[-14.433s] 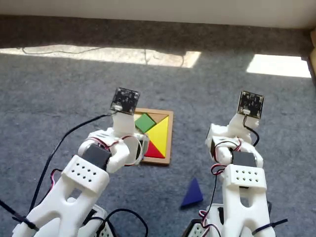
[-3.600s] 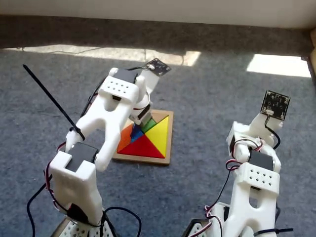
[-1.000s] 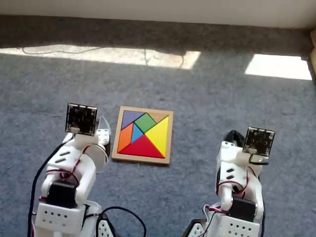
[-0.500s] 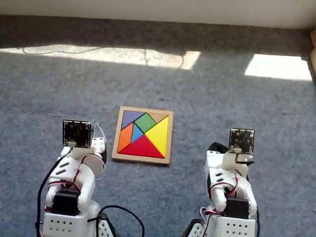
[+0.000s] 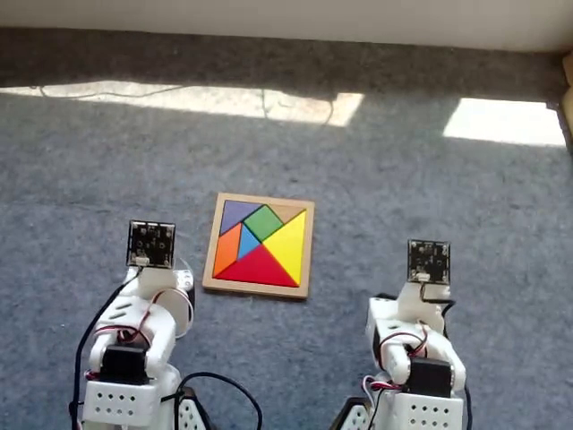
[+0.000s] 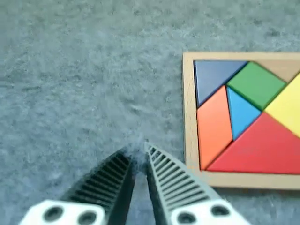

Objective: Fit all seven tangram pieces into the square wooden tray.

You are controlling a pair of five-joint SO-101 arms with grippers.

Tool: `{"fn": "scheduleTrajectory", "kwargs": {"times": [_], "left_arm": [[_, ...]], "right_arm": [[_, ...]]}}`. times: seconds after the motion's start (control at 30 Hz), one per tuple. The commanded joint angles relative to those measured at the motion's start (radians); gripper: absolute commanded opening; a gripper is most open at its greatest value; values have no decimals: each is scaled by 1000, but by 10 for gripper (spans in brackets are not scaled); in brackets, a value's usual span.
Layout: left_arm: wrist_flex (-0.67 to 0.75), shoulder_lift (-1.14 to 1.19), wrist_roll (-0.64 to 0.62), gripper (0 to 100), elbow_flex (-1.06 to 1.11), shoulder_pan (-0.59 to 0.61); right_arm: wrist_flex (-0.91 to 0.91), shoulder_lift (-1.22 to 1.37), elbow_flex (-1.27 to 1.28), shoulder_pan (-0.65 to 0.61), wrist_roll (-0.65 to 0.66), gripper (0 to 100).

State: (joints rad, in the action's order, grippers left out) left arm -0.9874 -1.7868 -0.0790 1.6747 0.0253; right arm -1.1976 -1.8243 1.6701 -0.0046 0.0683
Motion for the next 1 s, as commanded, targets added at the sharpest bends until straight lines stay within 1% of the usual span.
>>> {"fn": "scheduleTrajectory", "kwargs": {"times": [0.0, 0.13, 0.3, 0.57, 0.63, 0.73, 0.8, 0.97], "left_arm": [[-172, -16, 2, 7, 21, 15], [-275, -19, 2, 7, 21, 15], [-324, -19, 2, 6, 21, 15], [-324, -21, 9, 6, 21, 15], [-321, -21, 80, 6, 21, 16], [-319, -21, 161, 6, 21, 44], [-325, -21, 166, 6, 21, 53], [-325, -19, 166, 6, 21, 53]], "right_arm": [[-53, -12, 150, -5, -3, 6], [-51, -12, 150, 8, -11, 6], [-51, -12, 150, 97, -11, 6], [-51, -12, 150, 99, -12, 6], [-51, -12, 150, 99, -14, 6], [-51, -12, 150, 99, -80, 6], [-51, -12, 150, 99, -100, 6], [-51, -12, 150, 99, -97, 6]]}}
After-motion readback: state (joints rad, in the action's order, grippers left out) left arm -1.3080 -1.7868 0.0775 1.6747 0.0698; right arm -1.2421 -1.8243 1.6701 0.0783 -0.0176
